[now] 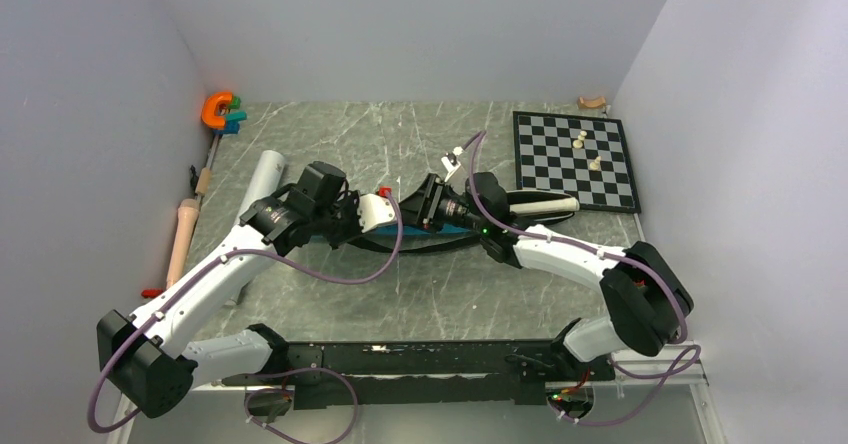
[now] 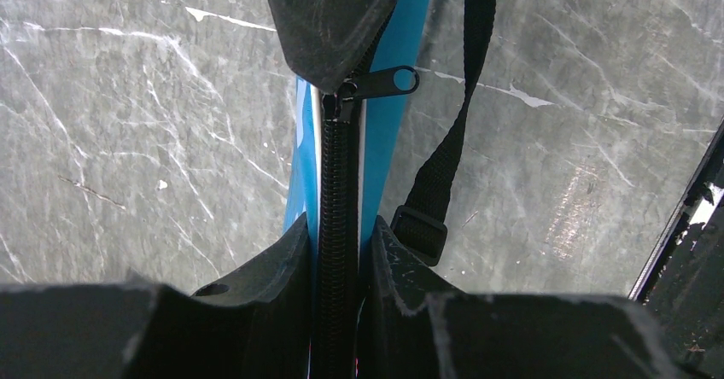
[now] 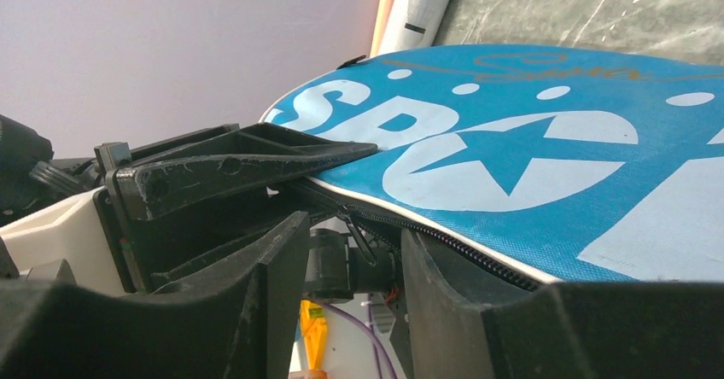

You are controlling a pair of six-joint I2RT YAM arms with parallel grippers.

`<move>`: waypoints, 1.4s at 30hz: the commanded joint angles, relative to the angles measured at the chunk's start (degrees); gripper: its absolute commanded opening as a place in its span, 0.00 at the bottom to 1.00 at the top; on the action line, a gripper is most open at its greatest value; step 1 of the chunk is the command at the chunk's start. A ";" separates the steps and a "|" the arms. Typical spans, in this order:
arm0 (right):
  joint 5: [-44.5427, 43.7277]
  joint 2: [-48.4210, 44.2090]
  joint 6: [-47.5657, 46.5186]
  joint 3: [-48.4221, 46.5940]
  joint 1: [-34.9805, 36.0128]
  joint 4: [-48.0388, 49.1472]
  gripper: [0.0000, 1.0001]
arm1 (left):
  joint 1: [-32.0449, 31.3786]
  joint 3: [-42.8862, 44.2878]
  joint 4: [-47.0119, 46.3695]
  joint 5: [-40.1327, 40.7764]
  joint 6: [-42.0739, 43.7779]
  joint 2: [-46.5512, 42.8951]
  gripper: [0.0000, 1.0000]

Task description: Pack up the badminton gear

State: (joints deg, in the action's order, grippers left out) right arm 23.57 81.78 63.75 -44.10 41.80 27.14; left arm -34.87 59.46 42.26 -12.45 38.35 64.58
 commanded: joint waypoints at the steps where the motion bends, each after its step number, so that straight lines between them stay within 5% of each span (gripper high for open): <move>1: 1.48 1.21 1.56 -1.80 0.08 5.40 0.46 | -0.73 1.33 -1.21 -2.00 -1.70 -1.82 0.00; 9: 0.61 -2.77 -1.94 -1.75 0.04 -2.23 0.44 | -0.79 1.03 -1.58 -1.26 -1.35 -1.79 0.00; 18: -5.59 -16.11 -7.56 -2.89 -0.42 -15.85 0.54 | -0.73 1.48 -2.20 -0.56 -2.78 -1.14 0.00; 28: 2.11 -8.61 5.90 6.85 0.32 3.09 0.57 | -0.77 2.79 -1.70 -0.10 -3.28 -0.52 0.00; 42: 1.40 3.47 16.54 8.98 0.77 28.18 0.61 | -0.81 3.34 -1.04 -0.14 -3.02 -0.58 0.00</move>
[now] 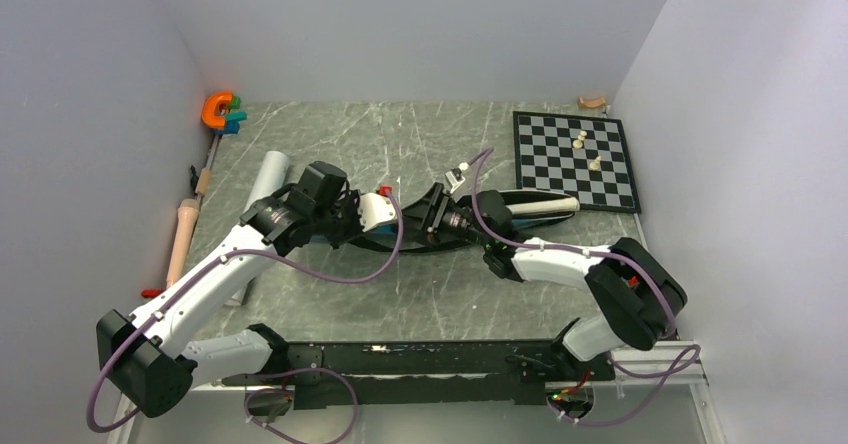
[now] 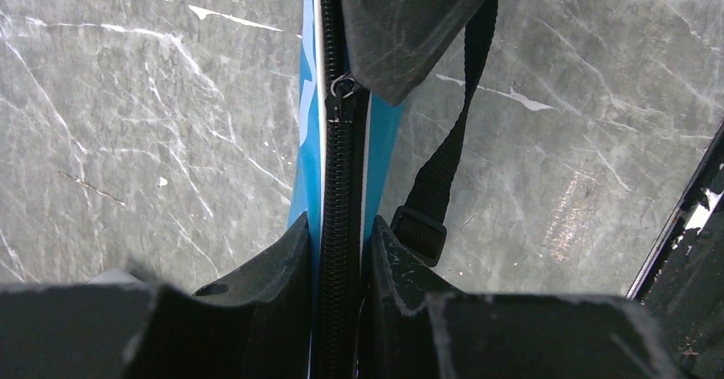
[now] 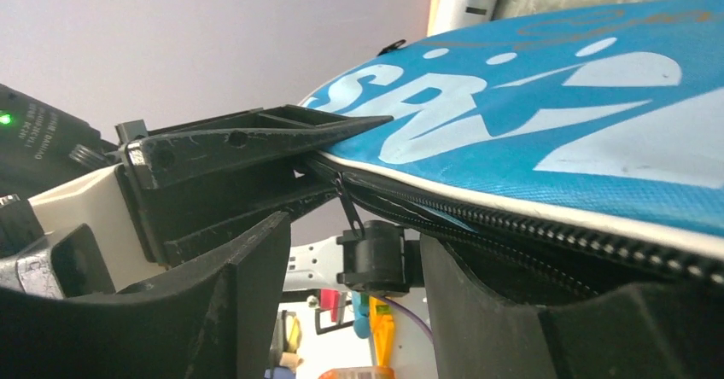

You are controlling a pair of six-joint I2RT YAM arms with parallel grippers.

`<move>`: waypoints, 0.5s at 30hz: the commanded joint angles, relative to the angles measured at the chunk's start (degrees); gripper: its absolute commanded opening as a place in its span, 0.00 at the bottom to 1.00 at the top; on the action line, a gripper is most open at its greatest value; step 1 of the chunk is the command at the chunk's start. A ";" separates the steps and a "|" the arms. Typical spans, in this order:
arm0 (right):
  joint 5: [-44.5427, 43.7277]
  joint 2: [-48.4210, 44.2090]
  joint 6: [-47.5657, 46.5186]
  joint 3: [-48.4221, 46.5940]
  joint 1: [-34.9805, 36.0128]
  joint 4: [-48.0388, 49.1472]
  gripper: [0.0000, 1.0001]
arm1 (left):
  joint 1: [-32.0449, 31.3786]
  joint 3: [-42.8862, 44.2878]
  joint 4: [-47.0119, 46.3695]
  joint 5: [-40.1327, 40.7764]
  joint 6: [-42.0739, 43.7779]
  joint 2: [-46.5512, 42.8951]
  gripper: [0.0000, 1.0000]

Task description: Pack up the badminton gear

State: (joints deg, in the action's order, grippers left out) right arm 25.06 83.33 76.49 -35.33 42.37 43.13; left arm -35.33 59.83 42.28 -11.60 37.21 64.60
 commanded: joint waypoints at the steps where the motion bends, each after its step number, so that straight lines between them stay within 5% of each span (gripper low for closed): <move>1: -0.05 2.21 3.77 0.04 0.33 12.20 0.60 | -0.29 2.90 -1.04 -0.93 -1.76 -0.63 0.00; 15: -2.31 2.92 2.77 -0.84 1.57 11.02 0.31 | -0.52 2.73 -0.90 -0.99 -1.77 -1.23 0.00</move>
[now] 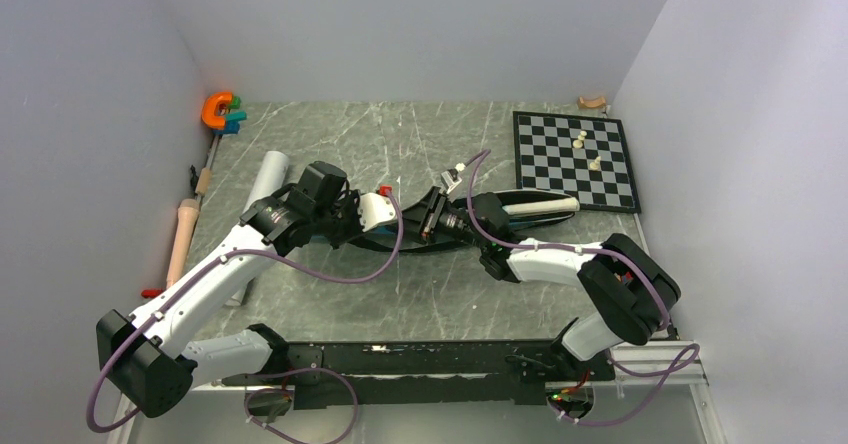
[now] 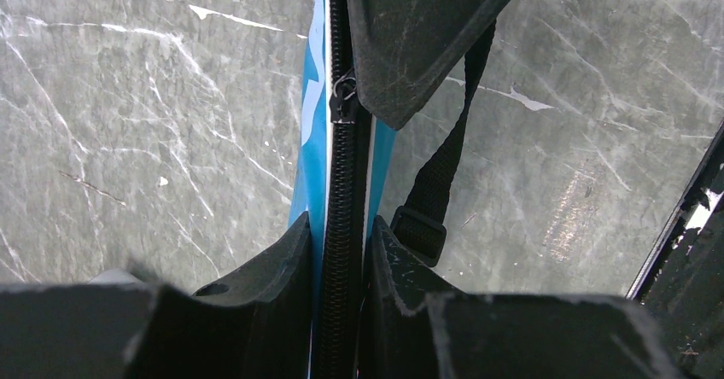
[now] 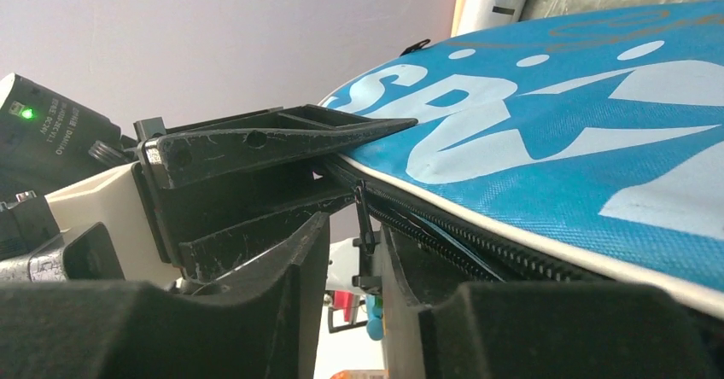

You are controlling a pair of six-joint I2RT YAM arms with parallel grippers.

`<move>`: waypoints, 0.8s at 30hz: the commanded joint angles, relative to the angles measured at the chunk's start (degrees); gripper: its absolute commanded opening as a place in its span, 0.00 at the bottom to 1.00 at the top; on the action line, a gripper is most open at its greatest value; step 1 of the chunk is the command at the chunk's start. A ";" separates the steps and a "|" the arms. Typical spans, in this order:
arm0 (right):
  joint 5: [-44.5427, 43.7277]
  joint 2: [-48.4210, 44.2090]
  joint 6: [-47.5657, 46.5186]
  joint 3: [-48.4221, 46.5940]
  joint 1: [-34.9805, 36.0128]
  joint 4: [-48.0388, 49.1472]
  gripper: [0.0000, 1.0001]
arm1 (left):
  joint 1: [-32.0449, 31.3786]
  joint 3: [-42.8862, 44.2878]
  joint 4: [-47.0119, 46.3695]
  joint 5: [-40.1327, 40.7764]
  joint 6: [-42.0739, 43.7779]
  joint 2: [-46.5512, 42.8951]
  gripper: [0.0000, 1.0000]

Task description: Pack up the badminton gear

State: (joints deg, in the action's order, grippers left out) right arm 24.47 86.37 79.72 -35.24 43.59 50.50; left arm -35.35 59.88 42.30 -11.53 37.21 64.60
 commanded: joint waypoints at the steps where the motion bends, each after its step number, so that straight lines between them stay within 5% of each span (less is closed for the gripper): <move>1: -1.90 -0.18 -0.53 -1.01 0.39 3.38 0.30 | -0.46 2.66 -0.91 -1.15 -1.79 -1.31 0.00; 10: -2.50 -0.26 -0.89 -1.61 0.78 0.74 0.00 | -0.64 2.51 -0.70 -0.83 -1.59 -1.91 0.00; 24: -3.77 -10.13 -8.12 -0.56 -2.58 -14.55 0.00 | -0.65 2.46 -0.45 -0.27 -1.20 -2.45 0.00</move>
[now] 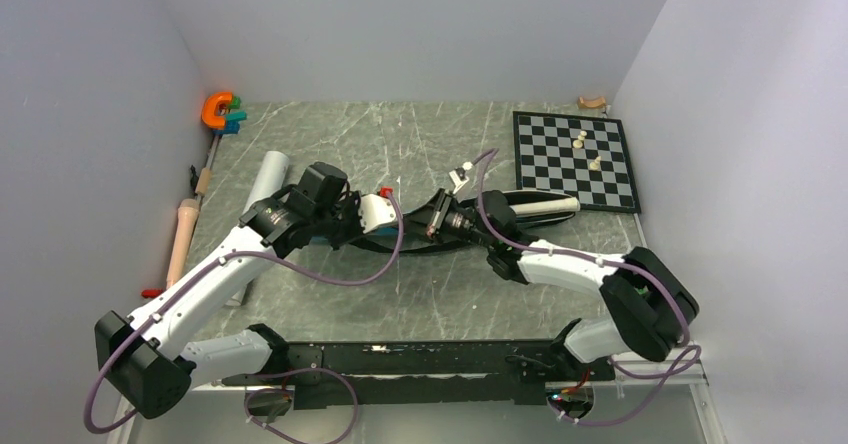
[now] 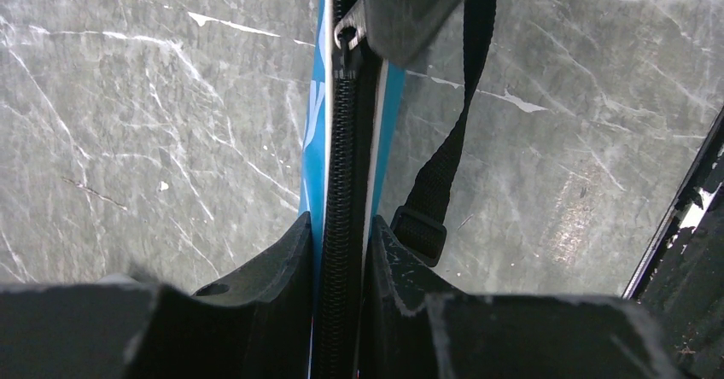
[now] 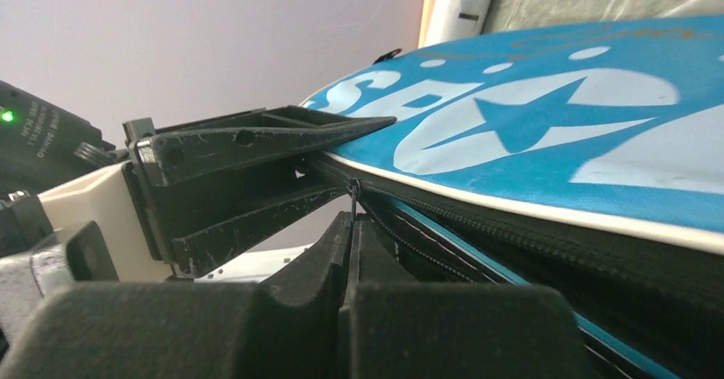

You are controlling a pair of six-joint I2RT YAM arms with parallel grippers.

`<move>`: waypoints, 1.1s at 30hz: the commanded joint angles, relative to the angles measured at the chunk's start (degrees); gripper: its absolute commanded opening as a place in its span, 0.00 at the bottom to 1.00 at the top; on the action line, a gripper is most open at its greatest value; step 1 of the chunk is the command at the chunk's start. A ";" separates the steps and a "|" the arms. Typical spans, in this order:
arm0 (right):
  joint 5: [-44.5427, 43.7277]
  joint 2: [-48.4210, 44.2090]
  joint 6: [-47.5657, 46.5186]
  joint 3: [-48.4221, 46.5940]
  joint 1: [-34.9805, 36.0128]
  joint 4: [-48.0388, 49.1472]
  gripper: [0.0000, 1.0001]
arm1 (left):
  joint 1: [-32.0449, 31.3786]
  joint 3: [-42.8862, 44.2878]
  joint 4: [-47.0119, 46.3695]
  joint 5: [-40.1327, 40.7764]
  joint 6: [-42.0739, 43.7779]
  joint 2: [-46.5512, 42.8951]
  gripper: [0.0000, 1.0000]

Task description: Pack up the badminton gear

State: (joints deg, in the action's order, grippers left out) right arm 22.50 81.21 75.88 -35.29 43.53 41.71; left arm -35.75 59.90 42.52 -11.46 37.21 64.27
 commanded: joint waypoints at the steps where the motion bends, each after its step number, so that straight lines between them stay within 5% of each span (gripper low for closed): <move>1: -1.80 -6.11 -5.26 -0.67 -3.16 -7.50 0.00 | -0.25 2.43 -0.68 -0.29 -1.18 -2.14 0.00; 21: -2.65 -23.63 -26.78 -2.37 -19.95 -43.62 0.00 | -0.26 2.58 0.44 1.34 -0.09 -3.31 0.00; 33: -11.76 -26.34 -34.31 -5.66 -23.97 -56.80 0.00 | -0.29 2.19 0.69 3.74 0.84 -3.32 0.00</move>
State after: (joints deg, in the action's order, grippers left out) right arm 16.71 56.23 45.39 -37.43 20.29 -10.79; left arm -36.05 59.92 42.96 -10.39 37.50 62.54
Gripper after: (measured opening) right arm 0.011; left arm 0.283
